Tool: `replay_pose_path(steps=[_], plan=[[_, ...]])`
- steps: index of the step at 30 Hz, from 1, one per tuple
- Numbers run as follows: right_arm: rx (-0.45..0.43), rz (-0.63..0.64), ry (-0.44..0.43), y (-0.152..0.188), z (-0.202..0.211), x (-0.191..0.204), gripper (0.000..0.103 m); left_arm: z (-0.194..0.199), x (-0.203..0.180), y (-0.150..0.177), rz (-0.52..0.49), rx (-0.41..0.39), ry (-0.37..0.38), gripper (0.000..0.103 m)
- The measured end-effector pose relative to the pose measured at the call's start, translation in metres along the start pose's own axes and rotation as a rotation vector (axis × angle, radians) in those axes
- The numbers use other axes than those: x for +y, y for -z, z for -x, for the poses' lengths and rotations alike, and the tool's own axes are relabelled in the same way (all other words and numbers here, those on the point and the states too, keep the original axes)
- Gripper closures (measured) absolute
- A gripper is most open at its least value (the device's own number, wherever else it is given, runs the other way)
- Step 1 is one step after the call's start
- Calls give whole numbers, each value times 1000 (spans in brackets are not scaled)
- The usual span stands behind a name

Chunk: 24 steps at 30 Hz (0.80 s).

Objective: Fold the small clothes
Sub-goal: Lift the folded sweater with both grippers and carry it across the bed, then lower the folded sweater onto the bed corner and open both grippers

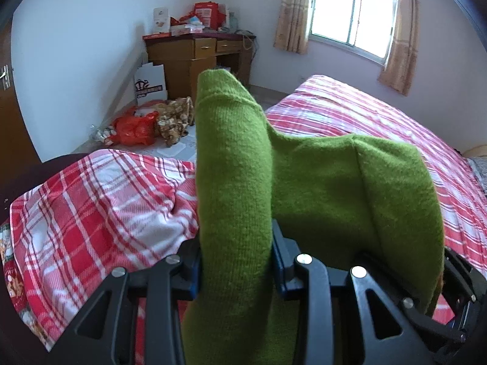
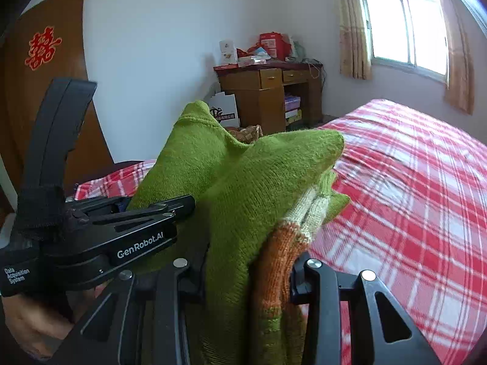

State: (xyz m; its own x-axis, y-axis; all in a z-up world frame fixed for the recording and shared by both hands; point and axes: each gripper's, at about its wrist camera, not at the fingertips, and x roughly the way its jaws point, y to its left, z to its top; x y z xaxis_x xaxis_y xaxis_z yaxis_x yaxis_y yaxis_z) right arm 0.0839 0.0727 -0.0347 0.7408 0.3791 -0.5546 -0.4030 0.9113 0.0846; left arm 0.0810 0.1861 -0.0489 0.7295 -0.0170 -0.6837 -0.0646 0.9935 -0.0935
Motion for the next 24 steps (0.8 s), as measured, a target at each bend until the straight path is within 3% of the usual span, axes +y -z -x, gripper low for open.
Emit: replay_pose_path(steps=[4, 8, 13, 20, 22, 24], plan=[[-5, 38, 31, -3, -28, -8, 65, -28, -3, -8, -13, -5, -30, 66], [32, 28, 77, -2, -63, -22, 65, -57, -2, -11, 12, 43, -72, 66], [98, -162, -28, 0, -89, -64, 64, -72, 3, -16, 49, 95, -58, 57], [169, -444, -216, 17, -99, -107, 54, -78, 9, -15, 103, 130, -8, 47], [158, -441, -209, 23, -87, -105, 50, -75, 15, -14, 132, 135, 46, 46], [119, -401, -145, 30, -61, -95, 47, -69, 26, -13, 169, 145, 115, 45]])
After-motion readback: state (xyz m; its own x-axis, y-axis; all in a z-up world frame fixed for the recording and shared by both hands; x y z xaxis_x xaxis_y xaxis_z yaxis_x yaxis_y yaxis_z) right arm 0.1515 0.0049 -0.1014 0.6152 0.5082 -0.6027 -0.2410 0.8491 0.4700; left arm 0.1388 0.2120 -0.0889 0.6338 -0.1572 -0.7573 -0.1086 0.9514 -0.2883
